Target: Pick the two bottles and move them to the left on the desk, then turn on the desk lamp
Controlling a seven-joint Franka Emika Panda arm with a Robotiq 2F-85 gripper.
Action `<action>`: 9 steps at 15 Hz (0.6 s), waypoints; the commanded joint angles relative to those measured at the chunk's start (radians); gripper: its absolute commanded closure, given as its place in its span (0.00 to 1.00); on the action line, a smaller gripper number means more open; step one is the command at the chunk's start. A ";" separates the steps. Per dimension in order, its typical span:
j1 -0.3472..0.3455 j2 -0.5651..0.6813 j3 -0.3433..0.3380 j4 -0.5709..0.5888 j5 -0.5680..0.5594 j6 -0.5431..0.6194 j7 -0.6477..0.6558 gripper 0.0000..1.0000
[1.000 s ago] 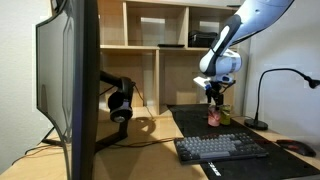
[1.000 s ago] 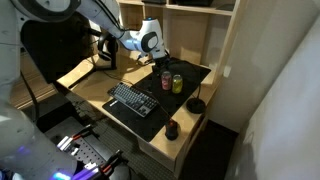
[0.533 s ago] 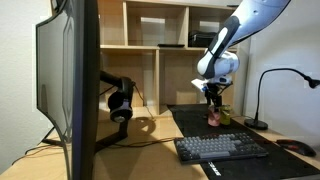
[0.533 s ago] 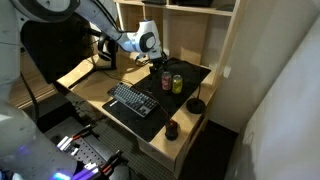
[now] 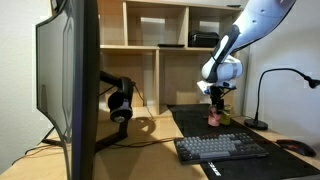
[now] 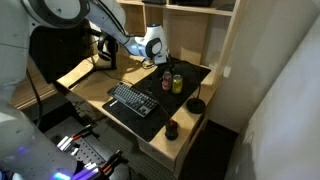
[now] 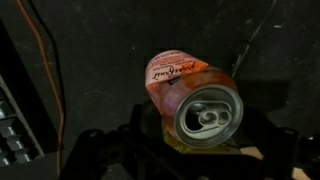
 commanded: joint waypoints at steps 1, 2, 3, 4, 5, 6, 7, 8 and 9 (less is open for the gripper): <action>-0.046 0.042 0.038 0.047 0.061 0.022 -0.019 0.00; -0.057 0.046 0.048 0.055 0.078 0.015 -0.029 0.00; -0.068 0.052 0.058 0.065 0.096 0.009 -0.037 0.00; -0.082 0.056 0.074 0.071 0.119 0.014 -0.051 0.00; -0.099 0.052 0.094 0.073 0.147 0.017 -0.068 0.00; -0.103 0.052 0.100 0.080 0.161 0.015 -0.076 0.00; -0.105 0.055 0.101 0.087 0.170 0.007 -0.083 0.00; -0.104 0.059 0.098 0.094 0.173 -0.001 -0.082 0.25; -0.110 0.060 0.103 0.097 0.181 -0.003 -0.095 0.28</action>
